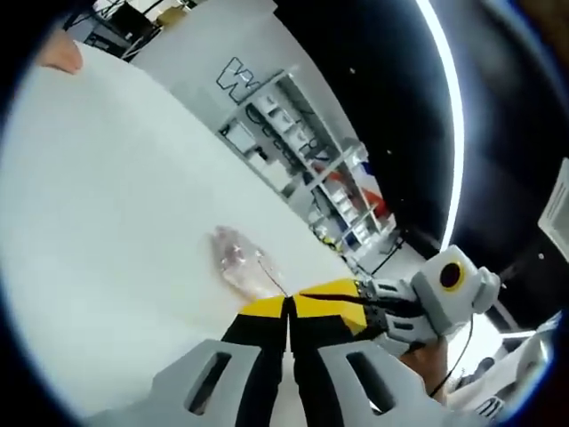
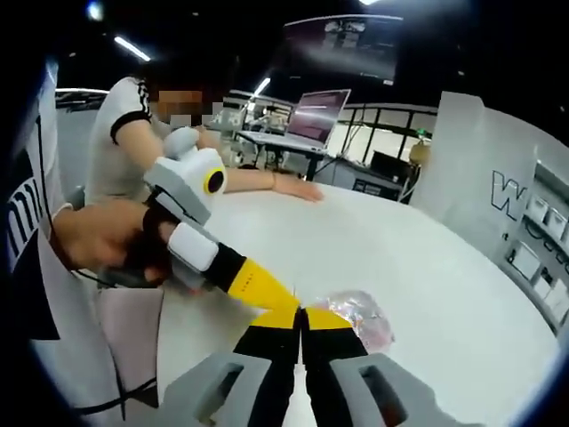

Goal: Open the resealable bag by pulling the two sides of the seal apart until the entire bag opening is separated and visibly accessible.

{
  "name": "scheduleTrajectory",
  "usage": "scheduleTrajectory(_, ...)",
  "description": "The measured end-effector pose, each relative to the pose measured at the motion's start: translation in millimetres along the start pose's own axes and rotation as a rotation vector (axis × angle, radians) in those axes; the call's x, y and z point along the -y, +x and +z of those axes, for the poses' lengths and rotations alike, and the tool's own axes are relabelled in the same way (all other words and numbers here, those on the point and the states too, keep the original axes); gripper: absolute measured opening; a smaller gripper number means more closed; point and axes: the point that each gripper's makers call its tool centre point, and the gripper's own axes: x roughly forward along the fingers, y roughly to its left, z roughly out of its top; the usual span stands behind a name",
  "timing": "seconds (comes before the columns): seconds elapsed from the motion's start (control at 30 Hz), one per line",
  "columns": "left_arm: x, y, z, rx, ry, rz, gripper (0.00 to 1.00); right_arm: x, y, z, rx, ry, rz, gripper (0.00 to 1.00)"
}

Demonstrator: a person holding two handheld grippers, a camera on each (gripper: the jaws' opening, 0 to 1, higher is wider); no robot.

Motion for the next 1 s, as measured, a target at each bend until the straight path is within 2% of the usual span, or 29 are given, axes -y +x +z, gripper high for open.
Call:
scheduleTrajectory(0.23,-5.5,-2,-0.2,-0.006,0.044,0.024,0.01,-1,4,-5.2,-0.028,0.001,0.039,0.02)
scheduleTrajectory(0.57,-11.0,-2,2.9,-0.013,0.095,0.036,0.01,-4,8,-6.2,-0.044,0.022,0.096,0.0)
scheduleTrajectory(0.67,-12.7,-2,2.6,-0.021,0.115,0.042,0.01,-6,9,-7.8,-0.066,0.038,0.104,0.0)
scheduleTrajectory(0.73,-13.8,-2,2.4,-0.026,0.116,0.044,0.01,-6,8,-7.8,-0.076,0.038,0.096,0.0)
scheduleTrajectory(0.87,-17.8,-2,2.7,-0.042,0.139,0.074,0.0,8,3,2.2,-0.056,-0.054,-0.032,0.0)
scheduleTrajectory(0.93,-19.3,-2,2.9,-0.042,0.13,0.07,0.0,9,1,7.2,-0.037,-0.048,-0.038,0.0)
scheduleTrajectory(0.97,-18.5,-2,4.2,-0.033,0.12,0.061,0.0,10,0,9.4,-0.028,-0.043,-0.037,0.0)
scheduleTrajectory(1.0,-12.5,0,11.7,0.017,0.103,0.03,0.0,10,0,9.9,-0.026,-0.034,-0.03,0.0)
